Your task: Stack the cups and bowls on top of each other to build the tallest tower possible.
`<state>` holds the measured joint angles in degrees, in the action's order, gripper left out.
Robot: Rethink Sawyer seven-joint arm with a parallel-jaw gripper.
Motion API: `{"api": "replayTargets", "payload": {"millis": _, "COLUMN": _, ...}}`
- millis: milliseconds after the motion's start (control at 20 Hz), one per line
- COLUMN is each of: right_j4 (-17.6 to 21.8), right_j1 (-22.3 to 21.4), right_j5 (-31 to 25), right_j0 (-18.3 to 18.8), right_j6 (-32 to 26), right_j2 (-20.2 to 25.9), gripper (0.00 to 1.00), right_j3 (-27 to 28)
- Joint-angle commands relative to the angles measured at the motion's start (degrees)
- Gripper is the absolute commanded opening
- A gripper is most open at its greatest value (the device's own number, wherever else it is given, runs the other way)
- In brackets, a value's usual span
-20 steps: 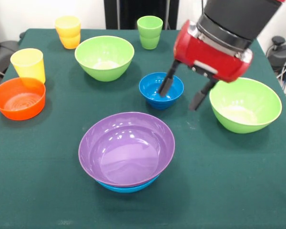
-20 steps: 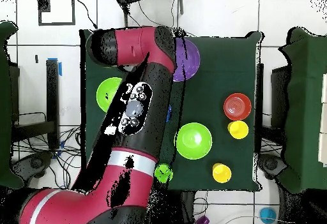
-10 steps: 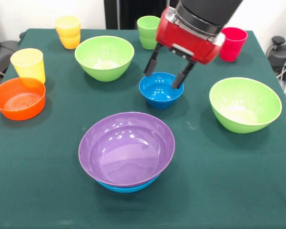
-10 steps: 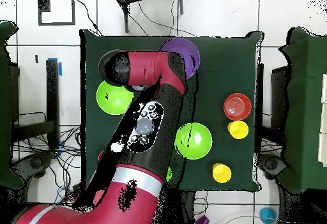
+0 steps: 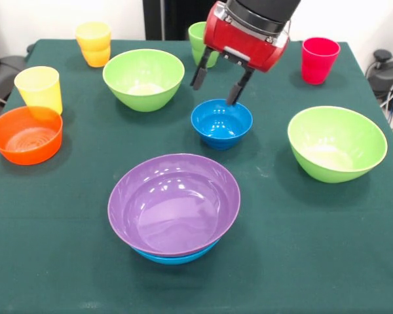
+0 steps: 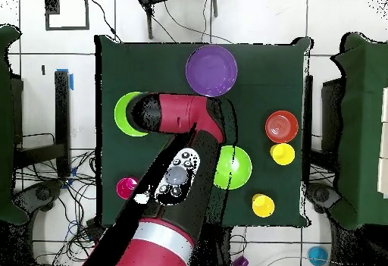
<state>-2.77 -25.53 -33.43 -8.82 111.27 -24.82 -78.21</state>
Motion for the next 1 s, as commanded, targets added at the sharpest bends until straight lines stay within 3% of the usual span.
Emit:
{"api": "replayTargets", "payload": {"millis": 50, "right_j4": 0.45, "right_j1": 0.13, "right_j5": 6.82, "right_j0": -4.08, "right_j6": 10.6, "right_j2": 7.11, "gripper": 1.0, "right_j3": -13.33}}
{"api": "replayTargets", "payload": {"millis": 300, "right_j4": -1.16, "right_j1": 0.19, "right_j5": 8.69, "right_j0": -5.15, "right_j6": 11.43, "right_j2": 6.85, "gripper": 1.0, "right_j3": -15.39}}
{"api": "replayTargets", "payload": {"millis": 600, "right_j4": -3.0, "right_j1": 0.0, "right_j5": 10.41, "right_j0": -2.79, "right_j6": 8.82, "right_j2": 11.07, "gripper": 1.0, "right_j3": -15.98}}
{"api": "replayTargets", "payload": {"millis": 1000, "right_j4": -1.5, "right_j1": 1.05, "right_j5": 10.34, "right_j0": -0.52, "right_j6": 6.43, "right_j2": 10.91, "gripper": 1.0, "right_j3": -13.52}}
